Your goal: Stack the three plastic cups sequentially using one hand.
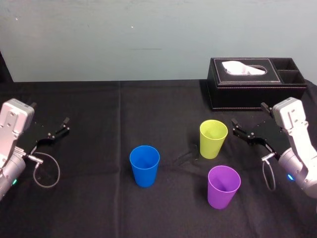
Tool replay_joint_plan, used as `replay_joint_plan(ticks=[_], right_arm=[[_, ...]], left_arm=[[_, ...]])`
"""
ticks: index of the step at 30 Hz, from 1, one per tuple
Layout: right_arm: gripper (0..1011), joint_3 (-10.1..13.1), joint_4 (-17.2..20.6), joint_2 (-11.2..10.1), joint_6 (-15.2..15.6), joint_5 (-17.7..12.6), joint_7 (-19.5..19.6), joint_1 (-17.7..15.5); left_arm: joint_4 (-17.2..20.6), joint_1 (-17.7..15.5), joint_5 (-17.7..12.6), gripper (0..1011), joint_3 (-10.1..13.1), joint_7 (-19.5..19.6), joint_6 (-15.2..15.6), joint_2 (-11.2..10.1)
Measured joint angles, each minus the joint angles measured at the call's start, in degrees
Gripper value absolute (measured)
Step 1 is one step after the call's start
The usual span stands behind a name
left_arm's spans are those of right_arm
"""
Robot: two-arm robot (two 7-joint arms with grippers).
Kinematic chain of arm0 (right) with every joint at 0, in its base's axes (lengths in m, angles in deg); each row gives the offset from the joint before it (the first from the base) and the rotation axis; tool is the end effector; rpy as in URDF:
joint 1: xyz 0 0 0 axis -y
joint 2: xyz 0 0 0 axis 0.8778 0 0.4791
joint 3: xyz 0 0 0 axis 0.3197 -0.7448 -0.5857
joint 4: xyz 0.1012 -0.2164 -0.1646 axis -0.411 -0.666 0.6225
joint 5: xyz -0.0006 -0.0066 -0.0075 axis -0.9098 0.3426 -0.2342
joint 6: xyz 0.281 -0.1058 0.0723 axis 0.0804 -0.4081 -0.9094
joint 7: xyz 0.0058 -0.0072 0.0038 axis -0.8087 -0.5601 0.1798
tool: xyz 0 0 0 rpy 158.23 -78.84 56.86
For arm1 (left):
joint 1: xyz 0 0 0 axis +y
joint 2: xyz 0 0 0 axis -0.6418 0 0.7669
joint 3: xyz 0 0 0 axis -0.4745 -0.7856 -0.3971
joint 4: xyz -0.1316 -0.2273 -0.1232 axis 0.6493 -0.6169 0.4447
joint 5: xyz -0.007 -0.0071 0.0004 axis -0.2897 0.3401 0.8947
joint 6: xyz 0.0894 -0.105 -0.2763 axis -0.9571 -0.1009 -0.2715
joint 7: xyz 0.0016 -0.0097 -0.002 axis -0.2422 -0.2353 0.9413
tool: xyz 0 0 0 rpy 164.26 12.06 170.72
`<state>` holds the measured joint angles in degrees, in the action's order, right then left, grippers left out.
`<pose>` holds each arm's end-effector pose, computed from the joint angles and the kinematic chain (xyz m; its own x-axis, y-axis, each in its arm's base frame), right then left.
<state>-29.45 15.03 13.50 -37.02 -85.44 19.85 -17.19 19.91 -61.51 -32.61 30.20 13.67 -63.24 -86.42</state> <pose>0.3581 -0.0827 -0.3022 0.2922 -0.8804 0.3736 0.9553 0.2873 -0.0702 0.3582 0.0826 -0.3022 0.2921 0.8804 0.3737 -0.9553 0.2872 0.0701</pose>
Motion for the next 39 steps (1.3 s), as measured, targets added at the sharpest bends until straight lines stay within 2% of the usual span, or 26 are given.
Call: replay_joint_plan(ticks=[39], right_arm=[[1000, 0.00, 0.00, 0.00, 0.00, 0.00, 0.00, 0.00]], left_arm=[[0.00, 0.00, 0.00, 1010, 0.00, 0.00, 0.00, 0.00]])
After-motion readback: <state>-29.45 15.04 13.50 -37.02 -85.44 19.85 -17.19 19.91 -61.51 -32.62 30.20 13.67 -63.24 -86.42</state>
